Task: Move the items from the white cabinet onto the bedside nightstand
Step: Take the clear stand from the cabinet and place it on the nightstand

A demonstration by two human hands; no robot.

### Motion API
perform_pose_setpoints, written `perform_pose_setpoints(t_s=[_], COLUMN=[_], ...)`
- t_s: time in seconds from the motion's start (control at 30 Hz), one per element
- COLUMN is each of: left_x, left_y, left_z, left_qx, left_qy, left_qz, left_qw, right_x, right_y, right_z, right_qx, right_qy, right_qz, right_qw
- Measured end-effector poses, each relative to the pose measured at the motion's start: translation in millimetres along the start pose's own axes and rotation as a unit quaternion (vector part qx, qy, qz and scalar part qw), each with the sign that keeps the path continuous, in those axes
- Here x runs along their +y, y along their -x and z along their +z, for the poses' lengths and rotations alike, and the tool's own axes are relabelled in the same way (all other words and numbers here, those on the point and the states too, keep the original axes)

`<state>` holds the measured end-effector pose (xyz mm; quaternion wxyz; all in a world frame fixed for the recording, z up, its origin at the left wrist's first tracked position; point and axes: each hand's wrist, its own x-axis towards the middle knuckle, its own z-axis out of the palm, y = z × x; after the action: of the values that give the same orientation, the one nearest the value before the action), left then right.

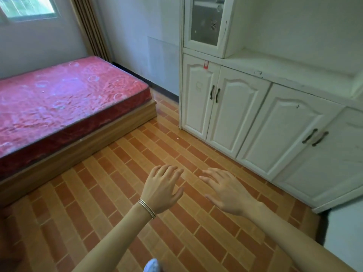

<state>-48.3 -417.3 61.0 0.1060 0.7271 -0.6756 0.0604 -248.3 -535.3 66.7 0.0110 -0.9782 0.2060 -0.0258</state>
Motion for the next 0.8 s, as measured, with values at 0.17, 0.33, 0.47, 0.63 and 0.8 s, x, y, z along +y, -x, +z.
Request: perform_pose_setpoints(t_s=[0.17,0.33,0.47,0.63,0.8], left_x=[-13.0,-41.7,-74.0,-112.5,-141.8], left_y=[-32.1,-82.2,-143.2,-220.1,-276.4], left_z=[19.9,30.5,27.8,20.2,25.2], left_qx=[-0.018,-0.015,0.002,0.031,0.046], left_qy=[0.018,0.014,0.011,0.012,0.019], left_qz=[0.019,0.051,0.072,0.109,0.122], left_qw=[0.999,0.998,0.997,0.994,0.991], right_x=[25.4,47.5,76.2,115.5,146.8], right_y=[-23.2,-64.1,-109.5,-170.1,-216.5], right_z=[17.1,15.7,1.9,-23.8,-25.7], right_qx=[-0.021,-0.009,-0.001,0.036,0.044], right_qy=[-0.003,-0.014,-0.012,-0.003,-0.012], right_qz=[0.023,0.052,0.076,0.117,0.134], right_qw=[0.999,0.999,0.997,0.992,0.990])
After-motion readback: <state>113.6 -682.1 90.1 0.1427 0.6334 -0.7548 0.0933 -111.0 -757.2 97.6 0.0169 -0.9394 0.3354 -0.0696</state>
